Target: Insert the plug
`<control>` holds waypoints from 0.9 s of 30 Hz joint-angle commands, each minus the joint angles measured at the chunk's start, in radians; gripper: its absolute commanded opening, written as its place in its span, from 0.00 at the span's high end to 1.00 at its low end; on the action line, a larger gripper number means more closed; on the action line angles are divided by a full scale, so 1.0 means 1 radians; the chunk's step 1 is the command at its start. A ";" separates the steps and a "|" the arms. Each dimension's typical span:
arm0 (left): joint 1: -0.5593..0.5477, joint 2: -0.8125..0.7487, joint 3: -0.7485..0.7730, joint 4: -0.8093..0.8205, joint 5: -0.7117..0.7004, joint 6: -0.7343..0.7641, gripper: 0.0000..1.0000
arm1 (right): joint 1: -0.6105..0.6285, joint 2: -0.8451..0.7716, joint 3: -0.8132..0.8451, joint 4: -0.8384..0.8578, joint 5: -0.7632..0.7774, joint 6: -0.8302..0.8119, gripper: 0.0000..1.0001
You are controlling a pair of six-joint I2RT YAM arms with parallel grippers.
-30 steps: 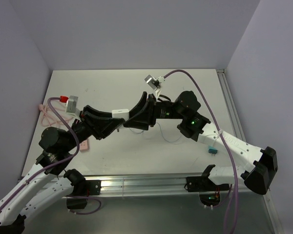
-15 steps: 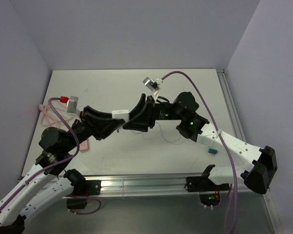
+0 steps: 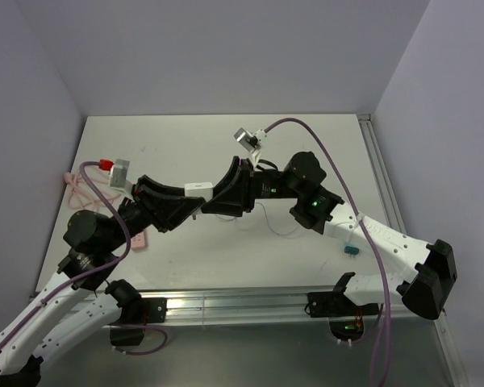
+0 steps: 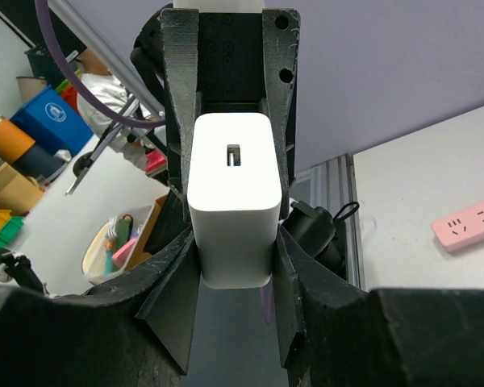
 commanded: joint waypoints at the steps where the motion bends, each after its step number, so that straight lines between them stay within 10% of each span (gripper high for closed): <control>1: -0.002 -0.009 0.060 -0.004 -0.021 0.017 0.76 | 0.018 -0.008 0.016 0.003 0.033 -0.035 1.00; 7: -0.002 -0.066 0.101 -0.191 -0.161 0.057 0.21 | 0.018 -0.053 0.008 -0.134 0.144 -0.145 1.00; 10: -0.002 -0.090 0.176 -0.324 -0.277 0.075 0.11 | 0.018 -0.073 -0.004 -0.192 0.181 -0.200 1.00; 20: -0.002 0.360 0.780 -1.067 -0.305 0.150 0.53 | 0.079 -0.065 0.142 -0.657 0.427 -0.628 1.00; 27: -0.002 0.382 0.721 -1.060 -0.247 0.035 0.44 | 0.179 -0.100 0.102 -0.711 0.633 -0.782 1.00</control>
